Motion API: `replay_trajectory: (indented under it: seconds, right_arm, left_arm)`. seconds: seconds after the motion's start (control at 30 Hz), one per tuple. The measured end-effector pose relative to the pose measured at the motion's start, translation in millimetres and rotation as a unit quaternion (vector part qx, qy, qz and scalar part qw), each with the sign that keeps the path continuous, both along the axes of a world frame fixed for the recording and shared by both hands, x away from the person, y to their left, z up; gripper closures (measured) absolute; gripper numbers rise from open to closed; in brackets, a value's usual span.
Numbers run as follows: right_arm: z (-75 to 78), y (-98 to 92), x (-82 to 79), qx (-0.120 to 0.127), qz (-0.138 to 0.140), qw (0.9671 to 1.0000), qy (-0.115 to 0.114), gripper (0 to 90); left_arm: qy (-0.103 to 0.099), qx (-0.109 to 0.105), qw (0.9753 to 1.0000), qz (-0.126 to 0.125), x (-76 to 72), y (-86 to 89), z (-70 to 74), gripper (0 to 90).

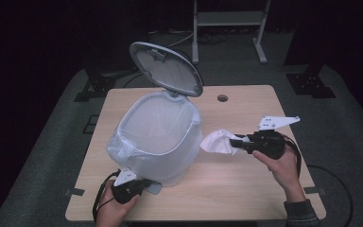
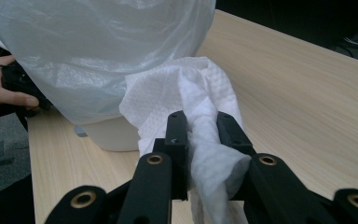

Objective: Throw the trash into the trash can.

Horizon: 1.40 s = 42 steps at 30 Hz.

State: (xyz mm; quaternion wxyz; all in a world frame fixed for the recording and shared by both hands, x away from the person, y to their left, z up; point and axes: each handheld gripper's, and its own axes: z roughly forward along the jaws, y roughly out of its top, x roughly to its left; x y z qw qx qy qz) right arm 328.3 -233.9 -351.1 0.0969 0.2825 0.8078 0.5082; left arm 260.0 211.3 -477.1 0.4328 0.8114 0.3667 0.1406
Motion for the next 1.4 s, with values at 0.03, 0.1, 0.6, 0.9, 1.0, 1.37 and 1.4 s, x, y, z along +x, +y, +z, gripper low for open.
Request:
replay_trajectory:
  seconds: [0.03, 0.1, 0.6, 0.9, 1.0, 1.37, 1.4]
  right_arm:
    - [0.9, 0.4, -0.4, 0.001, 0.001, 1.0000, 0.000, 75.9]
    - [2.0, 0.9, -0.8, 0.004, 0.003, 1.0000, 0.000, 75.9]
    - [21.6, -1.9, -5.0, 0.024, 0.012, 0.9995, -0.019, 75.9]
    - [38.5, -3.8, -8.2, 0.039, 0.020, 0.9985, -0.032, 75.9]
    - [43.8, -3.9, -9.2, 0.042, 0.023, 0.9982, -0.036, 75.9]
    - [60.1, -4.0, -10.4, 0.059, 0.036, 0.9966, -0.044, 75.9]
    - [61.6, -3.8, -10.4, 0.060, 0.037, 0.9965, -0.045, 75.9]
  left_arm:
    - [0.000, 0.000, 1.0000, 0.000, 0.1, 0.1, 0.0, 89.6]
    - [0.001, -0.001, 1.0000, 0.000, 0.0, 0.1, 0.0, 89.6]
    - [0.001, 0.000, 1.0000, 0.000, 0.0, 0.0, 0.0, 89.5]
    - [0.000, -0.001, 1.0000, 0.001, -0.1, -0.1, 0.0, 89.5]
    - [0.000, -0.001, 1.0000, 0.001, -0.1, -0.3, 0.0, 89.5]
    - [0.000, 0.000, 1.0000, 0.001, -0.1, -0.2, 0.1, 89.5]
    - [0.001, 0.000, 1.0000, 0.001, -0.1, -0.2, 0.1, 89.6]
